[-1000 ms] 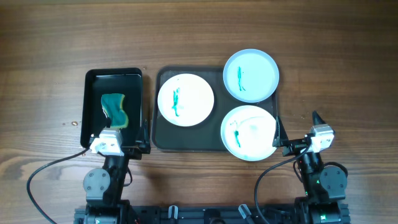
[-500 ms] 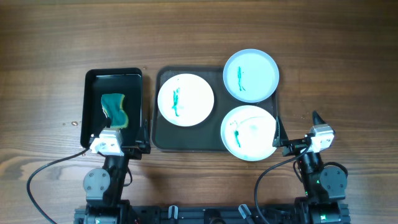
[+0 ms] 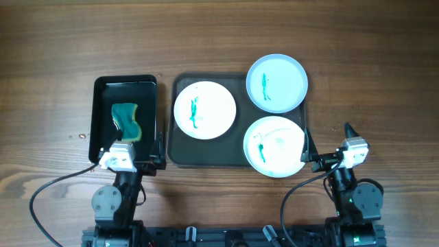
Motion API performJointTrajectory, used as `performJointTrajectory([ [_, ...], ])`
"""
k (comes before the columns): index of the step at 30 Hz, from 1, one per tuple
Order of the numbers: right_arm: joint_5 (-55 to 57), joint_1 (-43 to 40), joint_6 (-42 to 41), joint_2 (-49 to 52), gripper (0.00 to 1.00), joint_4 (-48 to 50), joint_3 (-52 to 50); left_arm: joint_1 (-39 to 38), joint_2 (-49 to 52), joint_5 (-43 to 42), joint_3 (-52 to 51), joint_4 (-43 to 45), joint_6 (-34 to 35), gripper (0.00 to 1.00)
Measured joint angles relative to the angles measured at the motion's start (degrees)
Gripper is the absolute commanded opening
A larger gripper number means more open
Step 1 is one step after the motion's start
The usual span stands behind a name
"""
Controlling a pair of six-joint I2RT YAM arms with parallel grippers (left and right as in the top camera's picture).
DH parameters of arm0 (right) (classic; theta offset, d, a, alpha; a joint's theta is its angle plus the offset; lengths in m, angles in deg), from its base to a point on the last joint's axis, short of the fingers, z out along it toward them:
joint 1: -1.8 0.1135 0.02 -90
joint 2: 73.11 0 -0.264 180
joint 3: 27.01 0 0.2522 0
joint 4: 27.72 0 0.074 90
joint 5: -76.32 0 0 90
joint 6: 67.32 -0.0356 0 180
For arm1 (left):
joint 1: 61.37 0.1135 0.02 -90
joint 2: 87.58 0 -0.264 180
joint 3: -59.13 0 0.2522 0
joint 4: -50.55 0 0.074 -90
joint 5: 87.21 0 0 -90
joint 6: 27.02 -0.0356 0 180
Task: Clean dirty plates on tray and stack at the side
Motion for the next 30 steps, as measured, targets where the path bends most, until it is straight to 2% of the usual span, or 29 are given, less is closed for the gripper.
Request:
performJointTrajectory([
  [14,-0.02,0.0,0.0,0.0,1.0,0.02,0.0,0.0,0.0,4.72,0.0,-0.04,0.0,1.0],
  [23,-5.38,0.0,0.02,0.39,1.0,0.37,0.2,0.0,0.0,1.01,0.0,0.92,0.0,1.0],
  [27,-7.58,0.0,0.33,5.35,1.0,-0.2,5.01,0.0,0.2,0.59,1.57,-3.26,0.0,1.0],
  [30,-9.38,0.0,1.16,13.81,1.0,-1.51,14.67,0.0,3.15,0.61,7.74,-8.63,0.0,1.0],
])
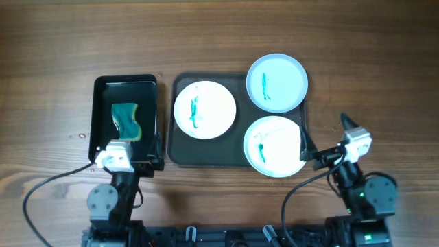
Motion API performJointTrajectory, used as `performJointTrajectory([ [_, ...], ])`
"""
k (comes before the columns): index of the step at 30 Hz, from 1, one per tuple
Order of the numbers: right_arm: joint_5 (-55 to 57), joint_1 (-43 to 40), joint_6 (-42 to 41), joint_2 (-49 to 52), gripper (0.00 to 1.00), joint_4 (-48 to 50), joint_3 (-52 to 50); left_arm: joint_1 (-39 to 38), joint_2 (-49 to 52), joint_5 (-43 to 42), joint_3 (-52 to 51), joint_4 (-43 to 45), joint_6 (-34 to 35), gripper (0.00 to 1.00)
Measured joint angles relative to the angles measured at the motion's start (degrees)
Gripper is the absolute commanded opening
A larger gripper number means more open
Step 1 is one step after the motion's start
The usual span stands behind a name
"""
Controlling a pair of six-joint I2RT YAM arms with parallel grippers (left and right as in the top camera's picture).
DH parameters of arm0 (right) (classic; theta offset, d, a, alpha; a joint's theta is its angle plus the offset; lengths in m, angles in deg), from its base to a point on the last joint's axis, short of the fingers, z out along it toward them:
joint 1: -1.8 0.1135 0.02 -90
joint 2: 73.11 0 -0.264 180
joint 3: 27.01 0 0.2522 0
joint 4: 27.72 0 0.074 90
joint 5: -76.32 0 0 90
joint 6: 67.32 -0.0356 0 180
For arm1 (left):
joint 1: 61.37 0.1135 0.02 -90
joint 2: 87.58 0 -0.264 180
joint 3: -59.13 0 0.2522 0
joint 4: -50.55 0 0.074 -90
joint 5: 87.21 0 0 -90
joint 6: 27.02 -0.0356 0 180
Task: Clean dirty plates on tray and stack at the side
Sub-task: 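Move right gripper to the rim of the left plate on the tray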
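Observation:
Three white plates smeared with green lie on a dark tray (180, 154): one at the left (204, 110), one at the back right (276, 82), and one at the front right (274, 146). In a small black tray (103, 89) to the left lies a green sponge (127, 121). My left gripper (134, 140) is at the near end of that small tray, just in front of the sponge, and looks open. My right gripper (324, 132) stands open beside the right rim of the front right plate, with nothing in it.
Both trays rest on a brown wooden table (55, 55). Cables run from the arm bases along the front edge.
My right arm has shifted slightly to the right, its gripper still open by the front right plate. The left arm has edged a little to the left. Plates and sponge lie as before.

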Motion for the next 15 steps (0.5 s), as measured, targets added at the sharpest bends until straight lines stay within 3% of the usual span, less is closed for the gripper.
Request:
performJointTrajectory([
  [7,-6.64,0.0,0.63,27.15,1.0,-15.47,25.73,0.0,19.28,0.7,20.92,-11.39,-0.02,1.0],
  [11,-9.55,0.0,0.83,41.33,1.0,-30.23,39.69,0.0,34.36,1.97,35.78,-23.41,0.0,1.0],
  [15,-11.04,0.0,0.13,52.5,1.0,-35.01,48.3,-0.02,52.22,2.62,53.37,-40.85,0.09,1.0],
])
